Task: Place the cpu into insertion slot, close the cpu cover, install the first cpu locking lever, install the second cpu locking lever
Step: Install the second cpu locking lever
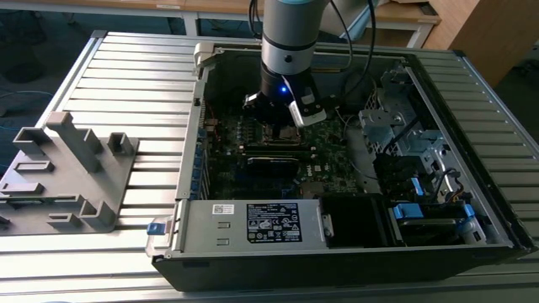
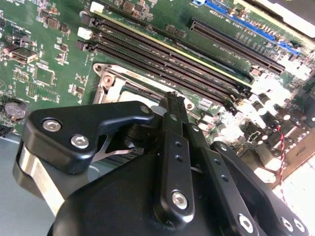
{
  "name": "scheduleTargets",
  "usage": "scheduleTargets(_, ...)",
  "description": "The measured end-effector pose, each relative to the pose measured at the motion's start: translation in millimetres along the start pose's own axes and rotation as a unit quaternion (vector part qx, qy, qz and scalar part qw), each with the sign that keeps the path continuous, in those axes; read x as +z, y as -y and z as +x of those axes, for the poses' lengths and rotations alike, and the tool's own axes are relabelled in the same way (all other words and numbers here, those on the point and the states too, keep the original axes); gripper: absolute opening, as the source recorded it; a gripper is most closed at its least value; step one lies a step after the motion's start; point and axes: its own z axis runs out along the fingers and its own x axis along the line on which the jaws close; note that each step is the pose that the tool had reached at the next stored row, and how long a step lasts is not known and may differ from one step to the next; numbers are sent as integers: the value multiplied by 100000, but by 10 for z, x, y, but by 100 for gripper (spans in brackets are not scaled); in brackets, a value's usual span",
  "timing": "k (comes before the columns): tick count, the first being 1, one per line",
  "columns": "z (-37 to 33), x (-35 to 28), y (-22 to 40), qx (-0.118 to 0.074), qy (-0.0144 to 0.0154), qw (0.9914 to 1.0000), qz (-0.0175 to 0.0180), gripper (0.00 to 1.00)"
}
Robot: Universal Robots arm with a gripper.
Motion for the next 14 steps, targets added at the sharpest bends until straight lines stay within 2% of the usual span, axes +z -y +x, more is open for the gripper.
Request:
scheduleTargets(9,1,1,0,0,1,100000,-4,11)
scheduleTargets(14,31,9,3,0,1,100000,-4,11)
